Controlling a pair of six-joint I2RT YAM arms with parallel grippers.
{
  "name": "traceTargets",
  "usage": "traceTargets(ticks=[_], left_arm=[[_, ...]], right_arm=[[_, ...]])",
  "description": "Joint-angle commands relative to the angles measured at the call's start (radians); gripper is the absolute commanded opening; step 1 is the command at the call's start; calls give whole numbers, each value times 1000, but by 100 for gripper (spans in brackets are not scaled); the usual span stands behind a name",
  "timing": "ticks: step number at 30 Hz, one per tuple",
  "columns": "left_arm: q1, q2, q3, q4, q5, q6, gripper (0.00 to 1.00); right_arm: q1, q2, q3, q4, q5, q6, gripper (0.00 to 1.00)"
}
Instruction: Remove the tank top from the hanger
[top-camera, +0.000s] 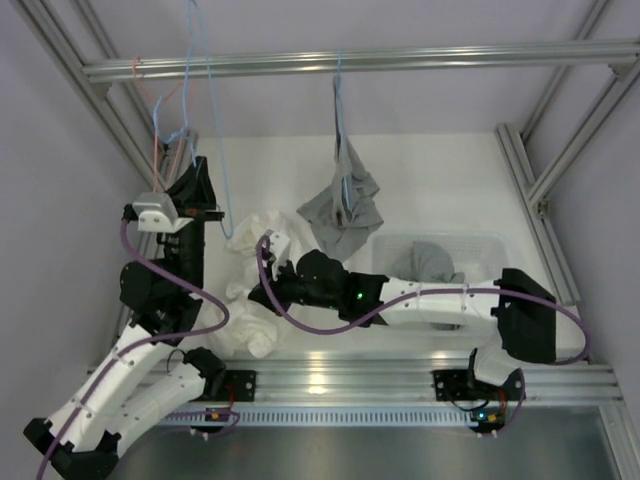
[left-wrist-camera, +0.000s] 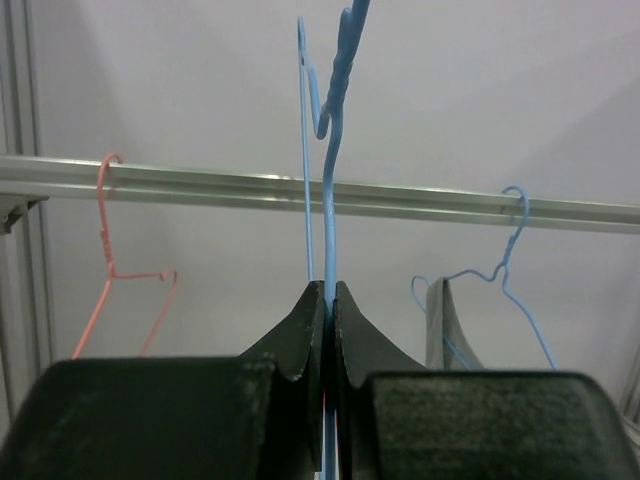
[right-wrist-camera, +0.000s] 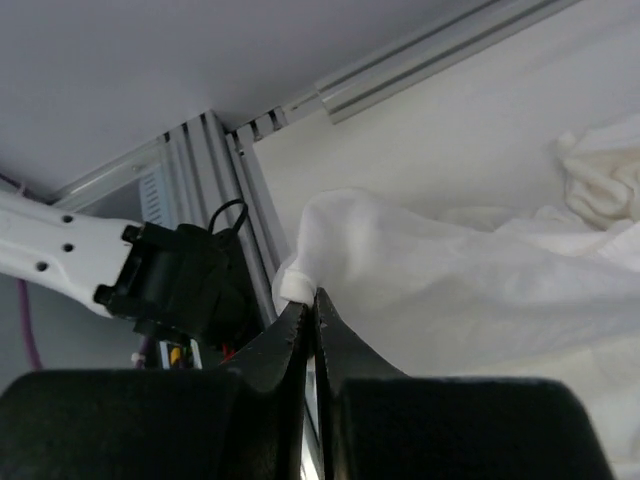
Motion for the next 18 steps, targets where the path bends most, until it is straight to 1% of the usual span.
traceTargets(ticks=[1, 2, 3, 4, 5, 6, 7, 9, 10, 12, 13, 15, 16, 17, 18], left_arm=[[0, 48, 185, -111, -103, -14, 0], [0, 72, 235, -209, -116, -61, 0], [0, 80, 278, -382, -125, -94, 0], [0, 83, 339, -453, -148, -120, 0], [0, 76, 356, -525, -157, -178, 0], [0, 60, 365, -655, -165, -221, 0], [0, 15, 367, -707, -169, -273, 0], [0, -44, 343, -774, -162, -305, 0], [0, -94, 344, -858, -163, -328, 0], [0, -131, 379, -963, -169, -355, 0], [0, -153, 398, -1074, -171, -381, 0], [0, -155, 460, -1188, -148, -404, 0], [0, -144, 477, -1242, -133, -424, 0], [-2, -135, 491, -1338, -95, -433, 0], [0, -124, 519, -1385, -67, -441, 0]], right_arm=[[5, 87, 1, -21, 128, -19, 0], [5, 93, -10, -16, 188, 10, 0], [5, 99, -7, -43, 228, 22, 0], [5, 122, 0, -66, 268, 31, 0], [5, 136, 10, -86, 339, 31, 0], [4, 148, 13, -106, 371, 34, 0], [-1, 171, 5, -103, 386, 36, 0], [-11, 202, -9, -94, 376, 48, 0], [-25, 244, -9, -87, 344, 56, 0], [-31, 295, 13, -79, 308, 59, 0], [-33, 349, 25, -80, 284, 57, 0], [-34, 390, 56, -80, 265, 60, 0], [-41, 419, 62, -80, 253, 73, 2], [-45, 427, 71, -79, 236, 77, 6], [-50, 427, 73, -79, 233, 83, 23]])
